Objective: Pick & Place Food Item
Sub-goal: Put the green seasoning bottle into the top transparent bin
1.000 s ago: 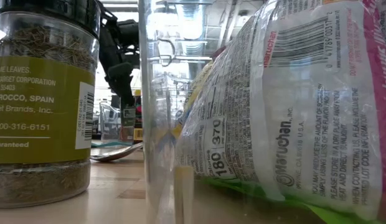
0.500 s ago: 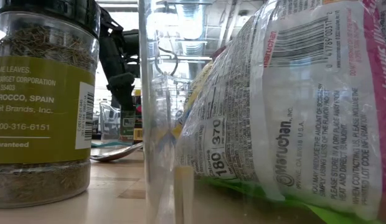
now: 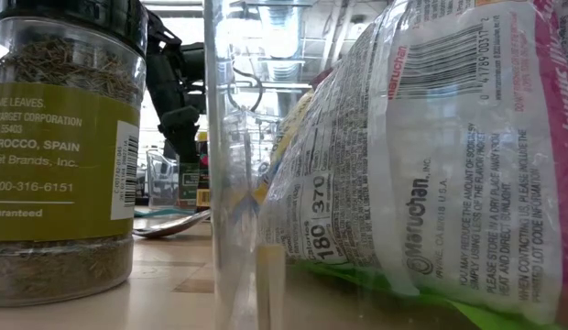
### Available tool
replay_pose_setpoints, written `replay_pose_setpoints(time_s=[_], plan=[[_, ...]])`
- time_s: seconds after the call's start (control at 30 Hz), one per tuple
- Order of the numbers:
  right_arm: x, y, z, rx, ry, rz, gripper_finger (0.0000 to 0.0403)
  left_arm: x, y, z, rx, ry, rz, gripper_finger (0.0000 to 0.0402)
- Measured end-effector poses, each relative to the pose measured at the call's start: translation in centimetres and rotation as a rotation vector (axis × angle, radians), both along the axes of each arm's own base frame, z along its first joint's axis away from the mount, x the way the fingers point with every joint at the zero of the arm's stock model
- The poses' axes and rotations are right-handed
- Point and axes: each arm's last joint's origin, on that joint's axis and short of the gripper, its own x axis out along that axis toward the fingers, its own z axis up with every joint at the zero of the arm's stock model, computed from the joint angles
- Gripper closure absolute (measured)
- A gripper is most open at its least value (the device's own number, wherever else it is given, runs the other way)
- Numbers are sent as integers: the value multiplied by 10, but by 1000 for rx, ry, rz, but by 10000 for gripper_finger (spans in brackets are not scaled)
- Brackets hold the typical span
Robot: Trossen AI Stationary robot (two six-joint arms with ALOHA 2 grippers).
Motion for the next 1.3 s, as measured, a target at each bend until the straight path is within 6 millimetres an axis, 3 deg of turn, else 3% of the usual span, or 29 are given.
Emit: replay_pose_setpoints(time_s=[0.73, 1.07, 1.3], plan=[[0, 0, 0, 0, 0, 0, 401, 0, 0, 0, -5, 1, 8, 262], [0, 0, 0, 0, 0, 0, 401, 0, 0, 0, -11, -6, 29, 212], [0, 0, 0, 0, 0, 0, 401, 0, 0, 1, -18, -16, 50, 204]])
